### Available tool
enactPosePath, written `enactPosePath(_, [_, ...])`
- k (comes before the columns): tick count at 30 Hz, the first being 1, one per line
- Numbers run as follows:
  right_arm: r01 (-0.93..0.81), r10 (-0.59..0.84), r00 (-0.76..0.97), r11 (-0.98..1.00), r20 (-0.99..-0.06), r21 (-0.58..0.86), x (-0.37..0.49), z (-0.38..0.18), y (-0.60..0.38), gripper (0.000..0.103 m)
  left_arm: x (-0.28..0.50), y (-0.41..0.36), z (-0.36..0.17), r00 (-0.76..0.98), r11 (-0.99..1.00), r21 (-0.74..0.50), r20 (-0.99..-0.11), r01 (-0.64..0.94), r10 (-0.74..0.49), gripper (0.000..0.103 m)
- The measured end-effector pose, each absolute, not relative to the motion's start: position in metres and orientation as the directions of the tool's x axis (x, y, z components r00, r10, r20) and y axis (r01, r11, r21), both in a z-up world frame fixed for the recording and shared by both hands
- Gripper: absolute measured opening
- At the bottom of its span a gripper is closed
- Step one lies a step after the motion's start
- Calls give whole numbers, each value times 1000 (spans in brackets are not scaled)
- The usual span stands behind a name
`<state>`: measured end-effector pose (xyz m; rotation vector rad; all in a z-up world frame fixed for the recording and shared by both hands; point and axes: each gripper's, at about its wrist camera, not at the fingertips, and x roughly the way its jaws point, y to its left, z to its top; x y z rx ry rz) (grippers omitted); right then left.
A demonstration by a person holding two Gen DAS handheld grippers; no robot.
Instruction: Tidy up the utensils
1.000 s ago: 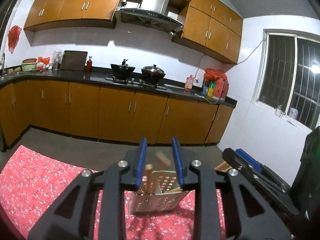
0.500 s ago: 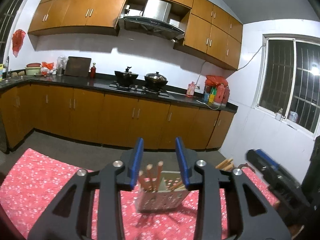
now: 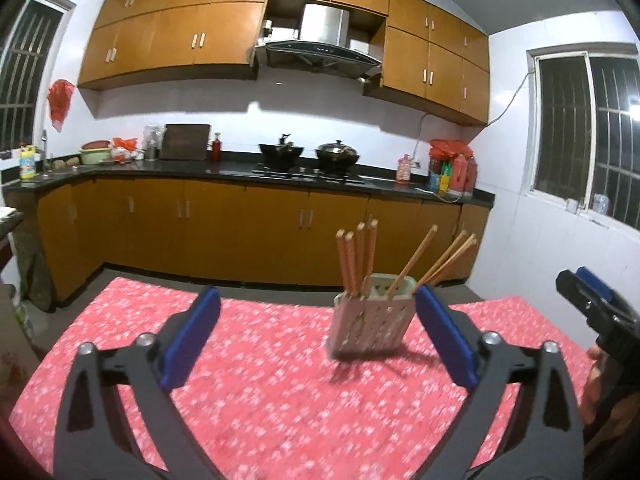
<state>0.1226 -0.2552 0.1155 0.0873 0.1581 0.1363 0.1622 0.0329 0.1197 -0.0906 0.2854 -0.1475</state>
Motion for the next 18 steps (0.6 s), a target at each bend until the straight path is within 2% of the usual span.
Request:
enactPosePath(10, [-27,25,973,1000,-229,-4,66,54,-239,101,88,30,78,968,999,-33,-249,7,-15,99])
enactPosePath(14, [-11,5,958,1000,-288,-18,51,27,-239,101,70,26,47,958,1000,14,-285,-23,26,99])
enactPosePath(18, [6,-6,943,1000,-332,0,37,7,-244,101,61,28,27,944,999,1,-328,-36,34,99])
